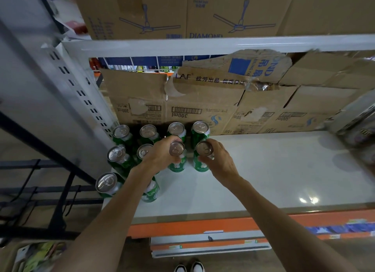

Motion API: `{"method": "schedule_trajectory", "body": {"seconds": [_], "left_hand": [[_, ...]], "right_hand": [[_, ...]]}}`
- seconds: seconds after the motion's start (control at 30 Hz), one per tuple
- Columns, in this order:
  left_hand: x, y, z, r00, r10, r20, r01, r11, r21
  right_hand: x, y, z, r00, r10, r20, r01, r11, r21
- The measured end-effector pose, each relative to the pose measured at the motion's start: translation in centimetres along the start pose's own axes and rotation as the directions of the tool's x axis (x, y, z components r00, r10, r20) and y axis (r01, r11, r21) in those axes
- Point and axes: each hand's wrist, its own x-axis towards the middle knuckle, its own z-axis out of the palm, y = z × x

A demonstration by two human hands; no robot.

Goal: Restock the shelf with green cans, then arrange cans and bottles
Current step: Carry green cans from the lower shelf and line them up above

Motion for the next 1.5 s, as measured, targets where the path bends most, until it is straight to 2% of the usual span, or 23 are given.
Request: {"method": "schedule_trajectory", "body": {"seconds": [0.17,0.5,0.63,0.8,1.0,1.37,1.5], "left_hand": [[0.1,0.0,0.0,0.999,0.023,0.026,-0.023,1.000,0.009],[0.0,0.1,-0.3,0.994,0.054,0.092,-0.061,0.995,0.078],[-0.3,0.3,-0.3,0.997,0.042,0.069,-0.046,0.997,0.065],[-0.8,0.1,0.2,0.999,0.042,-0.026,-0.041,0.998,0.042],[-1.0,0.4,0.2,0.999,0.045,-0.021,-0.044,0.997,0.057],[-1.4,0.2,0.3,0.998,0.062,-0.029,-0.061,0.997,0.051],[-2.4,1.4,0.3,0.994,0.091,-0.065,-0.084,0.991,0.105]], "right_hand": [[0.0,-0.1,-0.2,0.998,-0.053,0.036,0.053,0.999,-0.012],[0.0,-0.3,-0.6,0.997,-0.059,0.047,0.061,0.998,-0.031],[0.0,-0.4,-1.2,0.995,-0.051,0.087,0.054,0.998,-0.030],[-0.1,-0.4,-1.0,0.994,-0.060,0.087,0.063,0.997,-0.033],[0.0,-0.5,-1.3,0.992,-0.038,0.117,0.042,0.998,-0.037],[-0.4,-0.6,-1.0,0.995,-0.027,0.092,0.027,1.000,0.005],[-1.4,-0.8,-1.3,0.999,0.048,-0.007,-0.049,0.997,-0.052]]}}
